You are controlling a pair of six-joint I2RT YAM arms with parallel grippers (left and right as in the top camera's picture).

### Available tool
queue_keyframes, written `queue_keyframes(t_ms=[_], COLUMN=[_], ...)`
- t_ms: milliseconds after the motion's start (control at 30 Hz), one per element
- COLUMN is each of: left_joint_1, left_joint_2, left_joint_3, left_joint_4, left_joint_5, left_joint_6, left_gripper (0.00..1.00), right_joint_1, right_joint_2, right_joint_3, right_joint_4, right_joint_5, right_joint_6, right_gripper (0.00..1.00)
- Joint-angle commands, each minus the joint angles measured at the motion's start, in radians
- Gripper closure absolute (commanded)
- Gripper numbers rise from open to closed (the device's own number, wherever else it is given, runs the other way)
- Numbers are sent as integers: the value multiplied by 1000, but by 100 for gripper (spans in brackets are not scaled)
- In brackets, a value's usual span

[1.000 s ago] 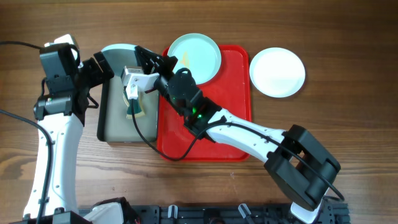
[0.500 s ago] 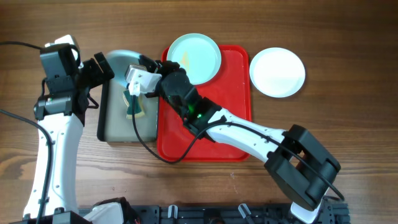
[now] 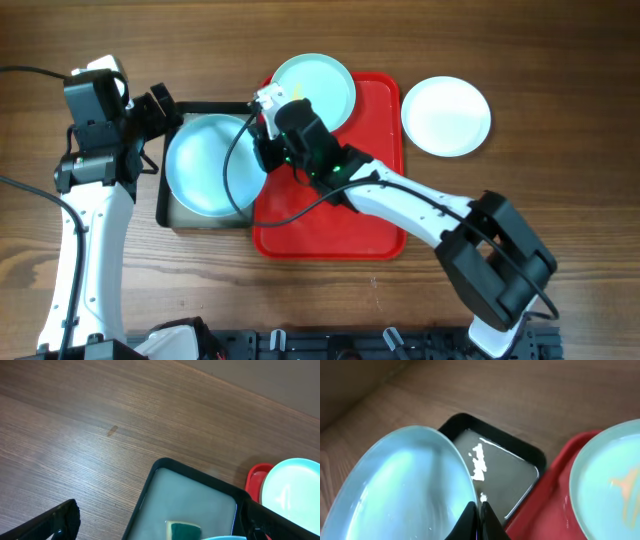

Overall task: Clean dirty plates on tray and stack at the side
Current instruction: 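Carry the light-blue plate right and stack it on the white plate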

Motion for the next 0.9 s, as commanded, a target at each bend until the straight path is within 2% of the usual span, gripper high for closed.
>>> queue_keyframes(t_ms=[0,167,333,500,567,700,867], left_joint_1=[5,5,5,5,5,5,5], left_joint_2=[4,4,4,4,4,4,4], left_joint_3=[6,6,6,6,6,6,6], left_joint_4=[3,3,3,3,3,3,3], left_joint_5=[-6,-6,-6,-6,-6,-6,-6], left_joint_6=[-9,-9,-9,-9,-9,-9,-9], left_gripper=[0,0,0,0,0,0,0], right_joint_1=[-55,-222,-564,-839,-908,-982,-1009], right_joint_2=[-163,-364,-429,-366,-321,-200,-37], right_joint_3=[7,7,7,6,6,6,6], right_joint_4=[-79,-346,-581,-599,-599,-594,-575], right_joint_5=[-47,-80,-80,-79,-74,-68,-67], right_joint_6=[52,23,23,23,24,24,24], right_gripper=[96,96,96,96,96,96,96])
